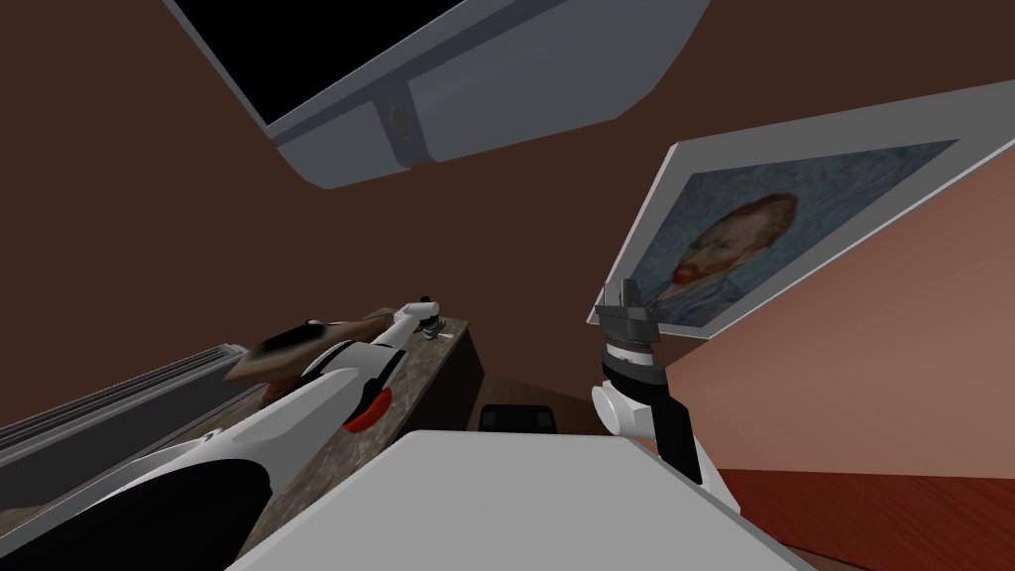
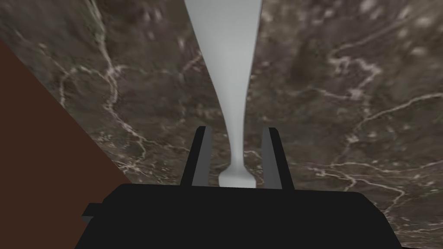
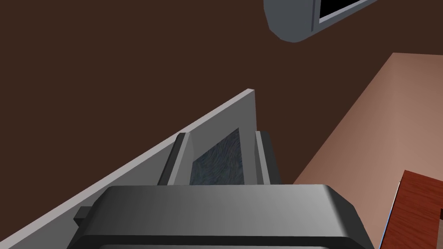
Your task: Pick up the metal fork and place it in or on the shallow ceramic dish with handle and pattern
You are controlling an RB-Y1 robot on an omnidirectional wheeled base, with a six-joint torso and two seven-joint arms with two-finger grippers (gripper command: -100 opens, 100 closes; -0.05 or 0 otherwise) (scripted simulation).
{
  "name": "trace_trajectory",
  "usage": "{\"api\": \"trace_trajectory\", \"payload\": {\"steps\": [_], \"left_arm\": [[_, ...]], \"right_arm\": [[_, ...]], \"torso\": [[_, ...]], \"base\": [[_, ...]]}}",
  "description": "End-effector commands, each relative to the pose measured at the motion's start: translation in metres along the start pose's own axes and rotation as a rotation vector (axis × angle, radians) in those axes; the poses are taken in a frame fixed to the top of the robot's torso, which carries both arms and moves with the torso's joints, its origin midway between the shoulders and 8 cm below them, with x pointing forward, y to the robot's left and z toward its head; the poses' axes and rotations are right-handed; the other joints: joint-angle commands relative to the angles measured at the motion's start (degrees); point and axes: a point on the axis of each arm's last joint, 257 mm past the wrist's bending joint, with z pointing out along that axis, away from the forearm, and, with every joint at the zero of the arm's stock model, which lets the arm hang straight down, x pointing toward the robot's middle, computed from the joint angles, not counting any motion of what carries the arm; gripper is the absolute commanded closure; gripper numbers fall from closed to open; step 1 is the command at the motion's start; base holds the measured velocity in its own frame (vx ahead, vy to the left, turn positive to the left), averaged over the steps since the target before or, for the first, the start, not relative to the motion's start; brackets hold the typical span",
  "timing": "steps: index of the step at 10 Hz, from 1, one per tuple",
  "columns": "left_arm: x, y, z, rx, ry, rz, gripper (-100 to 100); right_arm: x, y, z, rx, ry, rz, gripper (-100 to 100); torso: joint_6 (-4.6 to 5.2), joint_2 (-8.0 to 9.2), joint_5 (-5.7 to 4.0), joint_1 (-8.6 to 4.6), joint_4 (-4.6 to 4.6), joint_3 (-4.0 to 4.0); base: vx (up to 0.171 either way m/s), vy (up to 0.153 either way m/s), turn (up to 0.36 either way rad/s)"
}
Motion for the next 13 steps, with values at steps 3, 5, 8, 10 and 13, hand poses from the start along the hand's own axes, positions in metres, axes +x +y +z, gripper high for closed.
{"api": "trace_trajectory", "payload": {"steps": [3, 5, 8, 10, 13], "left_arm": [[0.011, -0.013, -0.007, 0.002, 0.001, 0.004, 100], [0.028, -0.032, -0.018, 0.002, 0.001, 0.007, 100], [0.033, -0.038, -0.021, 0.003, 0.001, 0.009, 0], [0.006, -0.020, -0.018, -0.019, -0.038, 0.026, 100], [-0.015, -0.005, -0.019, -0.039, -0.057, 0.030, 100]], "right_arm": [[0.000, 0.000, 0.000, 0.000, 0.000, 0.000, 0], [0.000, 0.000, 0.000, 0.000, 0.000, 0.000, 0], [0.000, 0.000, 0.000, 0.000, 0.000, 0.000, 0], [0.000, 0.000, 0.000, 0.000, 0.000, 0.000, 0], [0.000, 0.000, 0.000, 0.000, 0.000, 0.000, 0]], "torso": [[0.02, 0.10, 0.02, 0.16, 0.03, 0.06], [0.00, 0.23, 0.04, 0.22, 0.06, 0.13], [-0.06, 0.25, 0.03, 0.19, 0.07, 0.16], [0.05, 0.13, -0.04, -0.16, 0.05, 0.09], [0.05, 0.14, -0.13, -0.29, 0.08, 0.11]], "base": [[-0.029, 0.046, 0.002], [-0.061, 0.075, 0.020], [-0.041, 0.051, 0.000], [-0.025, -0.080, -0.183], [-0.013, -0.055, -0.076]]}}
